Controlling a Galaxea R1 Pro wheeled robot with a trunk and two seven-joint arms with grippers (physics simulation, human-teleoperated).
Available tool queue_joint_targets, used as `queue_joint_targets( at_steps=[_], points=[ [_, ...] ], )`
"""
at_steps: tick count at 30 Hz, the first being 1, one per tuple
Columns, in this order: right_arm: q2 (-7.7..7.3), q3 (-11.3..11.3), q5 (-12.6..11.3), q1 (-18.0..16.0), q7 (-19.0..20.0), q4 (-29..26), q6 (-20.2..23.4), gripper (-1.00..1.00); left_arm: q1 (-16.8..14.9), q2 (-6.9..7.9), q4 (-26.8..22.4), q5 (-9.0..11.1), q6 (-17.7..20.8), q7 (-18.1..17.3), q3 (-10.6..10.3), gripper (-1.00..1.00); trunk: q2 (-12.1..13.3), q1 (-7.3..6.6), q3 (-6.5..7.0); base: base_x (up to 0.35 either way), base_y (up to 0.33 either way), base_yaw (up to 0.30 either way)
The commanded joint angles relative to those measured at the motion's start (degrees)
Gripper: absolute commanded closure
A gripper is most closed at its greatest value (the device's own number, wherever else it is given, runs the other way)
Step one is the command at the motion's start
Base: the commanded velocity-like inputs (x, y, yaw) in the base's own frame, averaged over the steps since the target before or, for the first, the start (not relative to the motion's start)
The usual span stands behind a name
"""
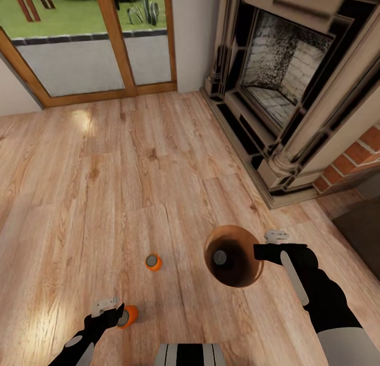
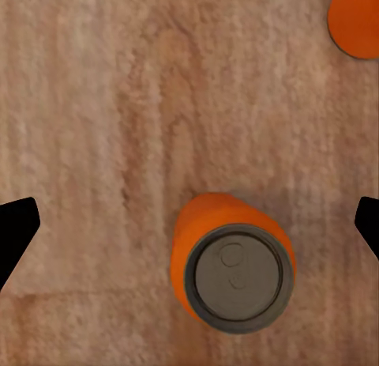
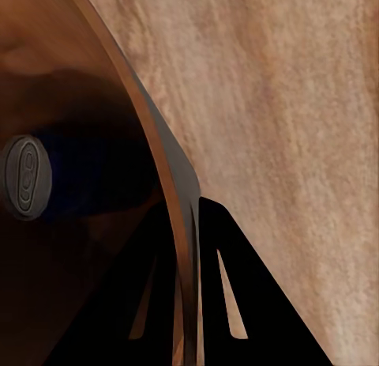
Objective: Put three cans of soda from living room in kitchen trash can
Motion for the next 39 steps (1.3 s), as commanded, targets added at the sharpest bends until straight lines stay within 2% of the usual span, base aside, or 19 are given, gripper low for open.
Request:
queue_joint_targets(
  at_steps=[1,14,20,24,39],
  points=[
    [0.01,-0.01,-1.18,-0.01,0.31,0.00,-0.01,1.00,0.00,0.00,0.00,0.00,0.00,0.00,0.00,-1.00,0.00,0.00,-0.05,0.000,0.000,0.000],
    [0.01,-0.01,-1.18,-0.01,0.31,-0.01,-0.01,1.00,0.00,-0.04,0.00,-0.14,-0.02,0.00,-0.07,-1.00,0.00,0.00,-0.95,0.000,-0.003,0.000],
    [0.01,-0.01,-1.18,-0.01,0.31,-0.01,-0.02,1.00,0.00,-0.08,0.00,-2.19,-0.10,0.00,-0.01,-1.00,0.00,0.00,-1.00,0.011,-0.150,0.000],
    [0.01,-0.01,-1.18,-0.01,0.31,-0.01,-0.02,1.00,0.00,-0.09,0.00,-2.56,-0.11,0.00,0.00,-1.00,0.00,0.00,-1.00,0.058,-0.293,0.000],
    [0.01,-0.01,-1.18,-0.01,0.31,-0.01,-0.01,1.00,0.00,-0.09,0.00,-2.81,-0.28,0.00,0.00,-1.00,0.00,0.00,-1.35,0.009,-0.045,0.000]
  ],
)
